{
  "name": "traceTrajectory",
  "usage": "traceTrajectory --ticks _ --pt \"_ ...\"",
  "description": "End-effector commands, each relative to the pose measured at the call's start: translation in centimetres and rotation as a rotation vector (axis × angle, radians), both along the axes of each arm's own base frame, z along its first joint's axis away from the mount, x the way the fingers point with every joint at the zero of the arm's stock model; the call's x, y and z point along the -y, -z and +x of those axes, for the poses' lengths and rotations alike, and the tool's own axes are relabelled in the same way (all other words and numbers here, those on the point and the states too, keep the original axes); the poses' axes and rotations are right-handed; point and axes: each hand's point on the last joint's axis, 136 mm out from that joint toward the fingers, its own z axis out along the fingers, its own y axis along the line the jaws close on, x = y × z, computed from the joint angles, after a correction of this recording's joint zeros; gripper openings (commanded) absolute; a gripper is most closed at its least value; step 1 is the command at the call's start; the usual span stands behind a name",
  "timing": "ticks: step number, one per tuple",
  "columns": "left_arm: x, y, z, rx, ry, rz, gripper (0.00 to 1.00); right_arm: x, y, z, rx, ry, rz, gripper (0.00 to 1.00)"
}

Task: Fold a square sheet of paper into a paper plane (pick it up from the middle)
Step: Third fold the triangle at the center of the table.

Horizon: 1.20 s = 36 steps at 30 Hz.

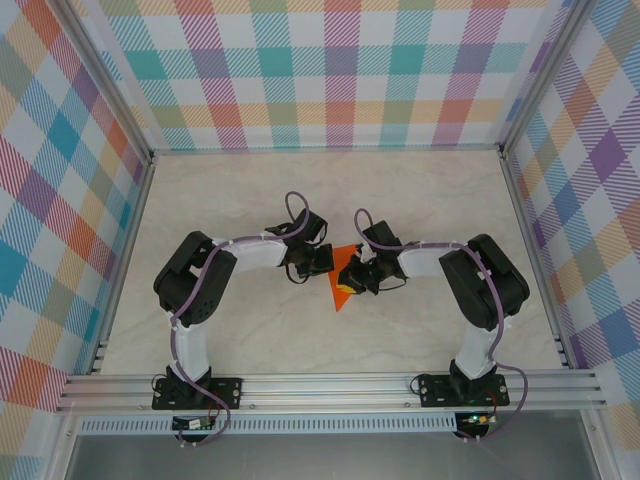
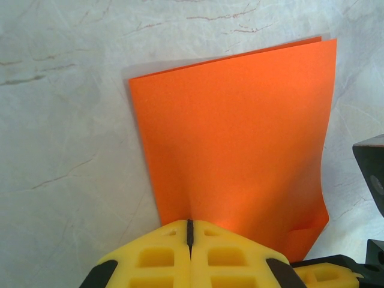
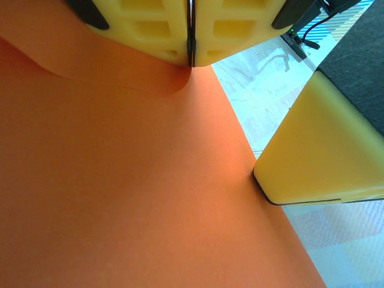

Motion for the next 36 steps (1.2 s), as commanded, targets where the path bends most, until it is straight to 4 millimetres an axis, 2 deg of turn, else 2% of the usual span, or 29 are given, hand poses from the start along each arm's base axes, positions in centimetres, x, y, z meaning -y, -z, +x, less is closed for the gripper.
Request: traceTrajectory --ticks 1,6,10,14,19,20,26,30,36 --pt "-0.8 2.0 -1.0 -0.055 0.018 0.05 0.0 0.9 1.9 -0.8 -0.025 -0.01 -0.068 0.13" --pt "-1.0 -0.3 0.0 -0.008 -0.014 0.041 0.02 1.5 3.1 -1.5 -0.063 -0.006 -0.097 0.3" --pt "-3.5 -1.7 0.6 -0.006 -0.104 0.072 0.03 1.6 3.4 -1.5 -0.068 -0.001 -0.107 0.3" --pt "-4.5 -2.6 0.6 0.0 -0.132 0.049 0.03 1.7 3.4 -1.4 -0.064 0.002 -0.115 0.28" --pt "-3.7 -3.3 -0.6 -0.022 -0.096 -0.026 0.03 2.0 3.6 -1.5 -0.062 0.007 -0.129 0.24" --pt "-3.1 -3.8 -0.3 -0.002 -0.085 -0.056 0.03 2.1 3.7 -1.6 -0.064 0.006 -0.131 0.23" --pt "-1.3 -4.4 -1.8 -0.017 -0.021 -0.111 0.03 2.5 3.9 -1.8 -0.068 0.003 -0.151 0.08" --pt "-0.2 -4.0 -3.0 -0.038 0.005 -0.13 0.01 2.7 4.0 -2.0 -0.069 0.002 -0.165 0.03" --pt "0.8 -2.7 -3.8 -0.064 0.027 -0.129 0.0 2.9 4.2 -2.2 -0.074 -0.001 -0.169 0.01"
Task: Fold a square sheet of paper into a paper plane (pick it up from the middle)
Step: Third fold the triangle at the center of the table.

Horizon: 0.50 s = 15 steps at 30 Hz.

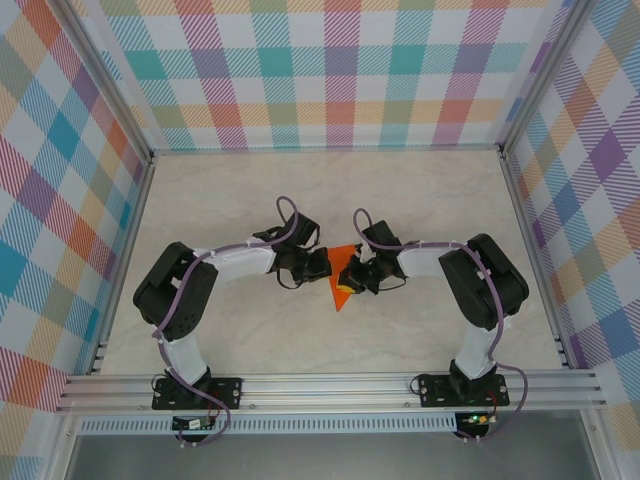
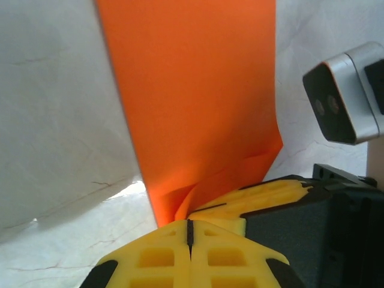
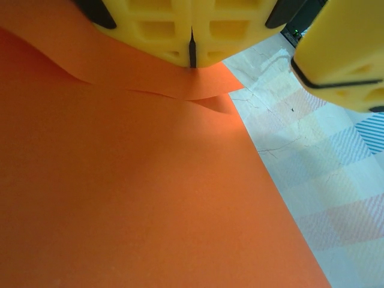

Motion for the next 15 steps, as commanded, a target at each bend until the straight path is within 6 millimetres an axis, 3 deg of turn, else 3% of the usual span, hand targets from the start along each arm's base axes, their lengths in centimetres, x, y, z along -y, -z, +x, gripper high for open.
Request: traceTrajectory --ticks 1,15 --pt "1.0 0.3 -0.6 -0.013 0.022 -0.033 0.0 2.7 3.9 -2.2 -0.081 0.012 -0.156 0.0" --pt "1.5 2.8 -1.3 -0.056 0.042 0.014 0.0 2.7 4.0 -2.2 -0.084 0.014 -0.157 0.0"
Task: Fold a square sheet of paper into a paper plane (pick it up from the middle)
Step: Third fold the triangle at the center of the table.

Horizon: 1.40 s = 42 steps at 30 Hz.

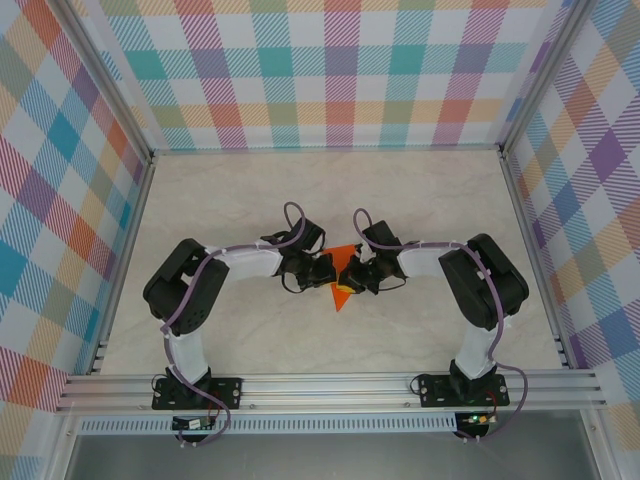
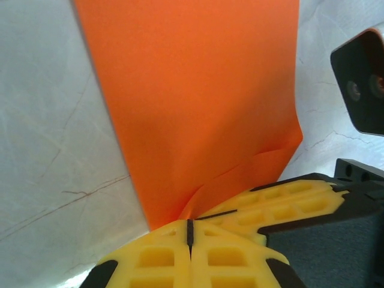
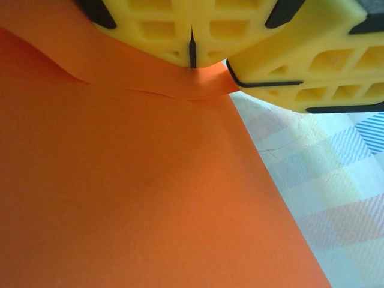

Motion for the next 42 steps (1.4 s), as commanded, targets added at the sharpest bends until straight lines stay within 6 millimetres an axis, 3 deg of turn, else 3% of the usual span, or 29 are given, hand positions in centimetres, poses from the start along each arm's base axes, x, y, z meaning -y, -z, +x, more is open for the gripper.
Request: traceTrajectory --ticks 1,7,15,23,29,36,42 --pt "0.3 1.0 -0.4 -0.016 0.01 0.022 0.0 2.7 3.9 -2.2 -0.083 0.014 -0.156 0.0" --pt "-0.5 2.5 -0.8 -0.033 0.017 0.092 0.0 2.4 3.2 -2.0 -0.059 0.007 -0.127 0.0" --pt "-3.8 6.0 -3.5 -0.082 0.083 0.315 0.0 0.8 -0.5 -0.9 0.112 -0.046 0.013 0.01" --pt "-4.8 7.4 -4.6 -0.086 0.1 0.413 0.0 -0.2 -3.0 -2.7 0.169 -0.131 0.132 0.02" --pt "-4.7 7.5 -4.6 -0.083 0.087 0.412 0.0 -0.7 -2.0 -4.6 0.124 -0.138 0.116 0.02" --pt "-4.7 7.6 -4.7 -0.088 0.086 0.409 0.0 -1.2 -0.9 -5.7 0.092 -0.138 0.114 0.02" --pt "-4.7 7.6 -4.7 -0.087 0.082 0.407 0.0 -0.4 0.3 -6.0 0.065 -0.125 0.048 0.02"
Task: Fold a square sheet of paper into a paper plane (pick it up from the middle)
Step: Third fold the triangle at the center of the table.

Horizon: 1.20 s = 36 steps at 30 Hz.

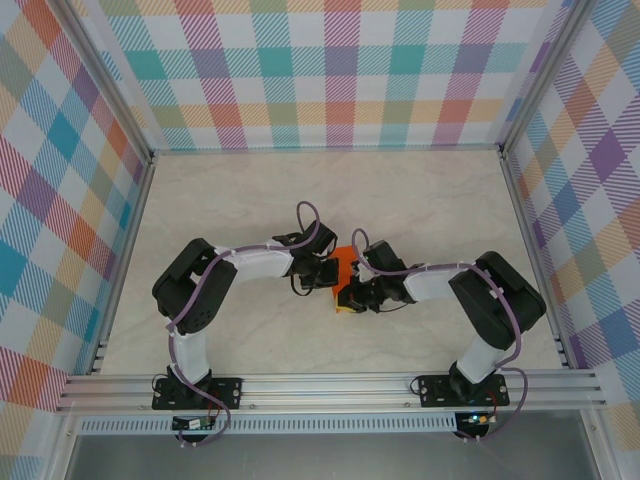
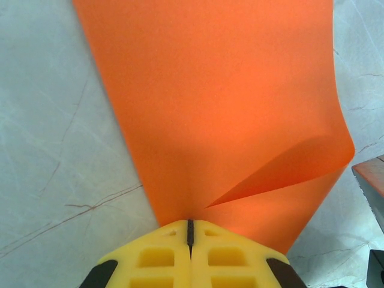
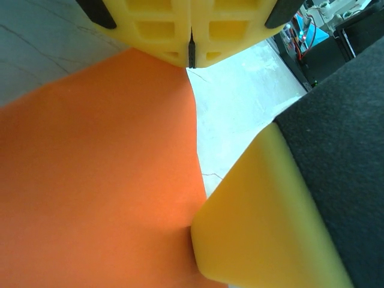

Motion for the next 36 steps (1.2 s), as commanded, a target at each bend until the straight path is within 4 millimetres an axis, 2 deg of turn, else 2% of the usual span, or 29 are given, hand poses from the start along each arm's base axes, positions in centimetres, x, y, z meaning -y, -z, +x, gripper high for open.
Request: traceTrajectory --ticks 1,8,15,18,23,30,32,36 --pt "-4.5 6.2 -4.5 -0.162 0.003 0.236 0.0 0.3 1.0 -0.3 -0.019 0.002 -0.037 0.02" --pt "-4.4 6.2 -4.6 -0.163 0.004 0.233 0.0 0.7 1.5 -0.3 -0.027 -0.005 -0.088 0.02" --pt "-4.5 6.2 -4.6 -0.165 0.002 0.238 0.0 -0.2 -1.0 -0.1 0.037 -0.03 0.005 0.02" --pt "-4.5 6.3 -4.6 -0.165 0.0 0.241 0.0 -0.2 -1.5 -0.4 0.047 -0.04 0.021 0.03" --pt "-4.6 6.4 -4.6 -0.166 -0.002 0.242 0.0 -0.2 -0.3 -1.0 0.018 -0.052 -0.004 0.03" --pt "-4.7 6.3 -4.5 -0.164 -0.006 0.247 0.0 0.5 2.8 -1.5 -0.053 -0.039 -0.094 0.02" --pt "-4.7 6.2 -4.5 -0.162 -0.004 0.249 0.0 0.3 2.2 -1.4 -0.04 -0.034 -0.079 0.02" --pt "-4.9 6.2 -4.5 -0.159 -0.002 0.257 0.0 0.4 -1.3 0.3 0.061 0.004 -0.052 0.02"
